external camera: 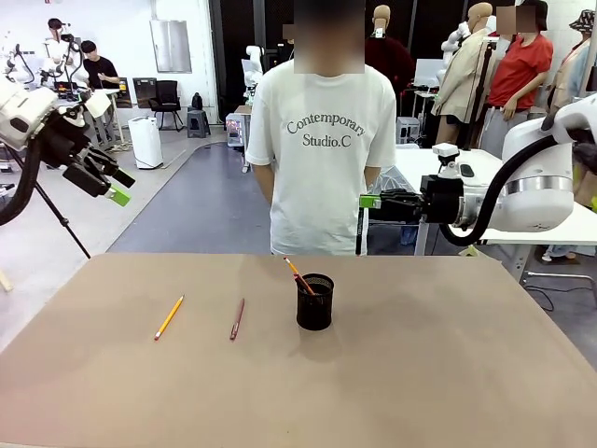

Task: Place the pens into the pen holder.
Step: Pick up a writing instrument from the table and place it into the Pen holder.

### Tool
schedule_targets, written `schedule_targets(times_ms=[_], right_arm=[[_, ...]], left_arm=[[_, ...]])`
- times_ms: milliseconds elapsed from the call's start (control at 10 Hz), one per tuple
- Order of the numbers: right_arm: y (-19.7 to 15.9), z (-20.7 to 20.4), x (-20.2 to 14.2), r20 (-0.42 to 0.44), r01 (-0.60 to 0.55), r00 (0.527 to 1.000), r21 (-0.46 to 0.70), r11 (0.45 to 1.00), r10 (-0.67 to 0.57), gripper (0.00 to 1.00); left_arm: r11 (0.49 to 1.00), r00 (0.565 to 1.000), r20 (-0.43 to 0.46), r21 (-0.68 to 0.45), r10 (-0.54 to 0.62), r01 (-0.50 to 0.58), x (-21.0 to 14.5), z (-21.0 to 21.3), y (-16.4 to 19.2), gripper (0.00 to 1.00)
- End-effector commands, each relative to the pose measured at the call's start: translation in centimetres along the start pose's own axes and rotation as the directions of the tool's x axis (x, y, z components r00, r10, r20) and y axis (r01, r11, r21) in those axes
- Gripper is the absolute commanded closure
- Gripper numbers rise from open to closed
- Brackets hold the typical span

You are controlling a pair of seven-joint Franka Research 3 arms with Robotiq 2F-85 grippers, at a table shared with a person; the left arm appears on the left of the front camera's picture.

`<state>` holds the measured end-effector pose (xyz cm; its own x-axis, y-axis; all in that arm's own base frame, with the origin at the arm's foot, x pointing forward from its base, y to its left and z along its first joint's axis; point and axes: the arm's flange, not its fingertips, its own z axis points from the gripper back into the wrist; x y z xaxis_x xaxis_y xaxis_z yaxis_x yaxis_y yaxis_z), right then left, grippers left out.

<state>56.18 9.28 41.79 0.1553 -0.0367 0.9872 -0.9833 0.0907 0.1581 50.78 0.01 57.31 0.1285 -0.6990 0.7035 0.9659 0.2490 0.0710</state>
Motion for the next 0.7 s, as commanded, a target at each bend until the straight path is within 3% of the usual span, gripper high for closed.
schedule_targets(times_ms=[0, 600], right_arm=[[-0.3, -1.6, -0.4, -0.001, 0.0, 1.0, 0.015, 1.0, 0.0, 1.0], [-2.9, -7.1, -2.6, -0.03, 0.0, 1.0, 0.089, 0.996, 0.002, 1.0]], left_arm=[[1.0, 1.0, 0.004, -0.005, -0.001, 0.001, 0.0, 0.1, 0.0, 0.0], [1.0, 1.0, 0.004, -0.005, -0.001, 0.001, 0.0, 0.1, 0.0, 0.0]])
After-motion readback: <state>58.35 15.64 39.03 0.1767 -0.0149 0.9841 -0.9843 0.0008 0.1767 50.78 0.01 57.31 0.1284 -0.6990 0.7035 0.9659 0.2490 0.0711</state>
